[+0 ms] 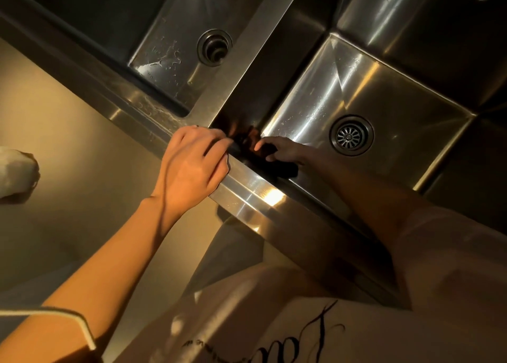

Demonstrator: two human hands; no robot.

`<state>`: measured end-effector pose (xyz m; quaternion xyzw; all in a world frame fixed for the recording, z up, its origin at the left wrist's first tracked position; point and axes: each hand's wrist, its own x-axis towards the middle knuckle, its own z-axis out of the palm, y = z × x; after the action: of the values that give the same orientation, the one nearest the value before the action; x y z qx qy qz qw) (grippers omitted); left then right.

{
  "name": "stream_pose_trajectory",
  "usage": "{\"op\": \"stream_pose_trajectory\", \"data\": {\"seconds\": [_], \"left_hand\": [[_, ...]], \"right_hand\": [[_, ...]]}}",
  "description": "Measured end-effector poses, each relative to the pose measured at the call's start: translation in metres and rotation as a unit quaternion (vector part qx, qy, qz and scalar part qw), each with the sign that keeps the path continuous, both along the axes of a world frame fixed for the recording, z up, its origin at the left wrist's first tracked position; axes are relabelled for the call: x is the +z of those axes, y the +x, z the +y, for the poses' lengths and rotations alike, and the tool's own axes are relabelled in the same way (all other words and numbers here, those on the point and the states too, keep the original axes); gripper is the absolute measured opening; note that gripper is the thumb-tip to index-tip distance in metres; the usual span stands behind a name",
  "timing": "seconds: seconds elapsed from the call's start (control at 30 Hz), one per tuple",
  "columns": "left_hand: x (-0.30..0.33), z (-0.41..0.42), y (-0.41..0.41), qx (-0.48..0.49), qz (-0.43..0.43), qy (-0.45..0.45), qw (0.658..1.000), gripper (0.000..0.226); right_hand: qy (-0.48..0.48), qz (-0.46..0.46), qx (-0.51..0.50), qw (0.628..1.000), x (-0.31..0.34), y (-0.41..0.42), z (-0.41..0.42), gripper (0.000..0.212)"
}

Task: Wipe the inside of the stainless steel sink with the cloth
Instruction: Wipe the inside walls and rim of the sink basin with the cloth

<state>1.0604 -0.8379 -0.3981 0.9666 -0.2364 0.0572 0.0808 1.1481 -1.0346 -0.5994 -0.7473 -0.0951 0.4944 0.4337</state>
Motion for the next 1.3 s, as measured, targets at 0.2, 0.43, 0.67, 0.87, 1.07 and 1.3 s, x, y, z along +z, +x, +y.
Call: {"op": "stream_pose_trajectory", "data": {"seconds": [0.2,0.43,0.67,0.87,1.07,1.3], "left_hand": [[0.003,-0.005,-0.004,0.004,0.011,0.005,1.000,0.027],[0.005,-0.008,-0.007,0.027,0.021,0.002,0.999,0.028],[0.003,-0.009,-0.007,0.036,0.014,-0.021,0.999,0.026],[0.004,-0.023,-0.002,0.022,0.012,-0.023,0.999,0.022],[0.009,-0.040,-0.009,0.011,0.015,-0.031,0.999,0.026],[0.008,-0.052,-0.024,0.020,0.025,-0.026,0.999,0.027]], "right_hand": [[0.065,0.013,-0.009,0.998,0.048,-0.005,-0.012,0.048],[0.173,0.028,0.056,0.983,0.164,-0.010,-0.059,0.044],[0.126,0.041,0.045,0.990,0.111,-0.022,-0.068,0.042],[0.014,0.034,0.020,0.999,0.035,-0.026,-0.053,0.043],[0.009,0.019,0.034,0.999,0.036,-0.029,-0.054,0.045],[0.123,0.028,0.056,0.990,0.107,-0.029,-0.079,0.046]]}}
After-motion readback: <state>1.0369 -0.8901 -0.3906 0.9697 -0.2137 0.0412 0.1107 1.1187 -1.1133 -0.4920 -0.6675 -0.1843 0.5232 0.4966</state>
